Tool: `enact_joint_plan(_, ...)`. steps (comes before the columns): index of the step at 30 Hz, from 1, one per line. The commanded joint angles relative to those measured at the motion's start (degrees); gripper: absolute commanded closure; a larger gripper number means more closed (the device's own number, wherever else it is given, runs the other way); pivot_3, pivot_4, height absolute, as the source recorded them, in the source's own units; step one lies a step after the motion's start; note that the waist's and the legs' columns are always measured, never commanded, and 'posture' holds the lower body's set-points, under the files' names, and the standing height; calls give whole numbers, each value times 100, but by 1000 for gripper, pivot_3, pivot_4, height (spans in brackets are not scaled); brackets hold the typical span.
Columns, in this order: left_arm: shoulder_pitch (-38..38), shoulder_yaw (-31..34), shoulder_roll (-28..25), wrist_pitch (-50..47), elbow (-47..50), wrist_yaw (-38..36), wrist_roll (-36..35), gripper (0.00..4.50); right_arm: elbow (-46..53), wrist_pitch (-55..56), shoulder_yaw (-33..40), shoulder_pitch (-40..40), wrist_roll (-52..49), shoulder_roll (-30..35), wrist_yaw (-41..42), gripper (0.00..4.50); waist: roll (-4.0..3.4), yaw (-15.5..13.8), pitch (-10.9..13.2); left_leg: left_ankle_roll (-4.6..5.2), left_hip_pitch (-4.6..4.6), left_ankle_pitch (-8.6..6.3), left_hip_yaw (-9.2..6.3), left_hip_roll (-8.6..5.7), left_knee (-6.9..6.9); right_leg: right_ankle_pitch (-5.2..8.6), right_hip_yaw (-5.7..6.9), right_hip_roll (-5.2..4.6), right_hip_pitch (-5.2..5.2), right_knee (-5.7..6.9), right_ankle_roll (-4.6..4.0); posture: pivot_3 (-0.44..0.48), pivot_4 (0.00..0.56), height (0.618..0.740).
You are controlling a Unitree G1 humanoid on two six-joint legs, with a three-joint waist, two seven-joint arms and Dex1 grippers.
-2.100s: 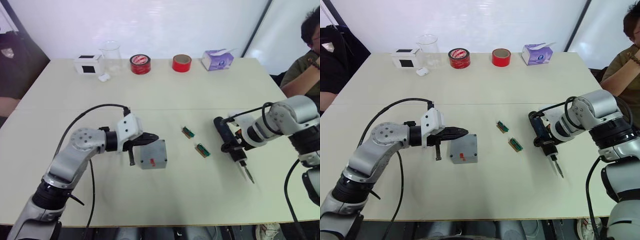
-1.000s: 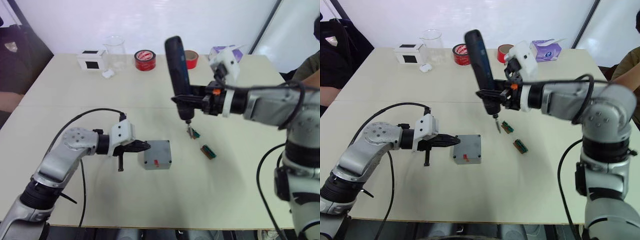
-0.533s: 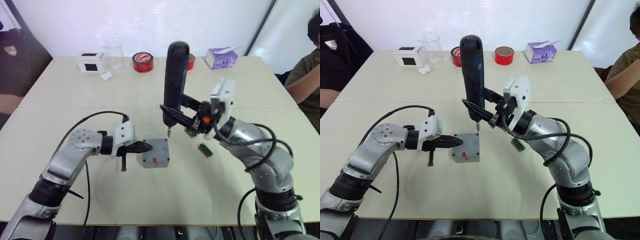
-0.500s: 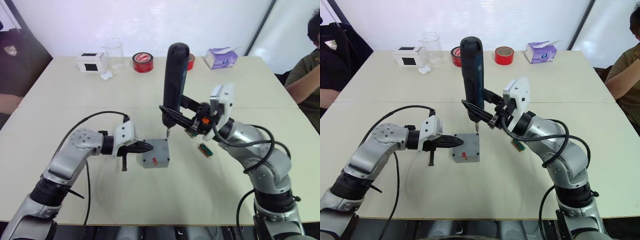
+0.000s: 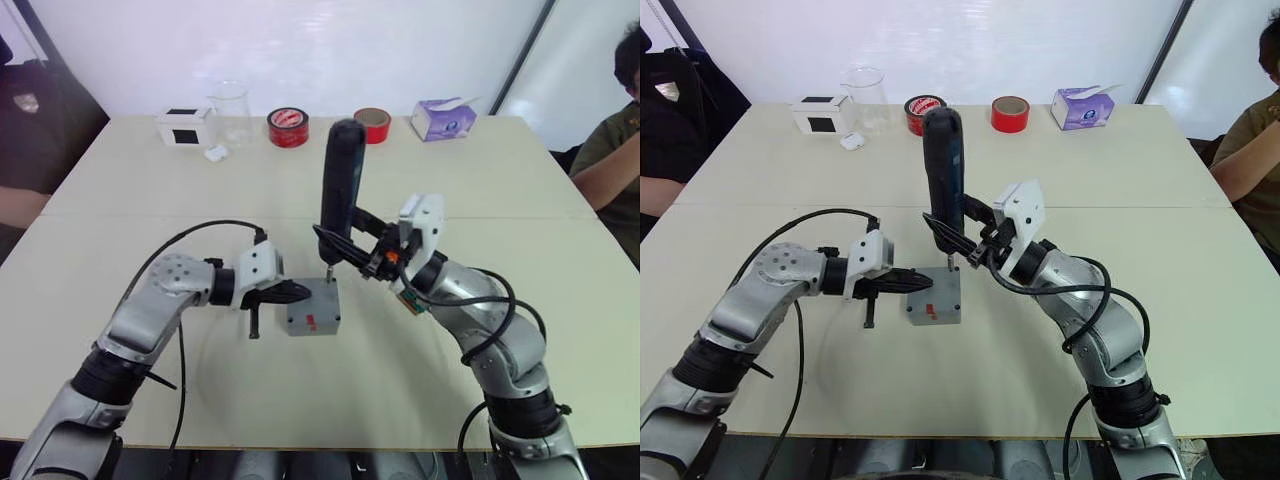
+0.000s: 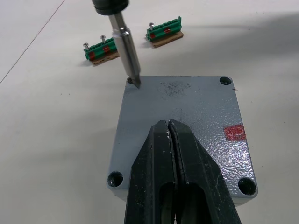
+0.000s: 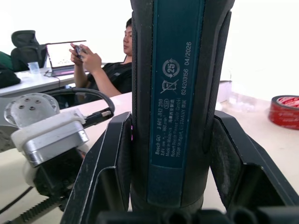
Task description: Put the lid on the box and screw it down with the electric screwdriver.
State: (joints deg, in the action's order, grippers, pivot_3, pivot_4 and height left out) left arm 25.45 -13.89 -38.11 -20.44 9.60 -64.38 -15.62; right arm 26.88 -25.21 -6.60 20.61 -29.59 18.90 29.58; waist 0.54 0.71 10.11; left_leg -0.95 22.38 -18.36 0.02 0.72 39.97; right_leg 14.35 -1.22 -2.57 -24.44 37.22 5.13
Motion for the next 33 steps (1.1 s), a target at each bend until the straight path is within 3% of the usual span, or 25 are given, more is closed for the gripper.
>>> enact_joint_plan(1, -52, -119, -36, -44, -101, -15, 157, 4500, 125, 253, 60, -9, 95, -28, 73, 2775, 0, 0, 0, 0, 0, 0, 0, 0, 0, 0, 0, 0, 0, 0, 0, 0, 150, 739)
enact_joint_plan(20, -140, -211, -32, 57, -161, -15, 253, 4500, -197, -40, -260, -370, 313, 39, 273, 2775, -1, 1, -18, 0, -14, 0, 0, 0, 0, 0, 0, 0, 15, 0, 0, 0, 150, 739)
enact_joint_plan(26, -208, -259, -42, 12, -187, 5, 316, 4500, -302, -704, -311, -406, 239, 61, 18, 2775, 7, 11, -52, 2, -117, -1, 0, 5, -32, 20, 0, 0, 112, -23, -26, 0, 150, 739)
enact_joint_plan(33, -220, -288, -19, 20, -227, 25, 337, 4500, -379, -987, -351, -373, 266, 59, -131, 2775, 14, 9, -102, 2, -173, -1, 1, 8, -80, 35, -3, 0, 139, -23, -44, 0, 150, 739)
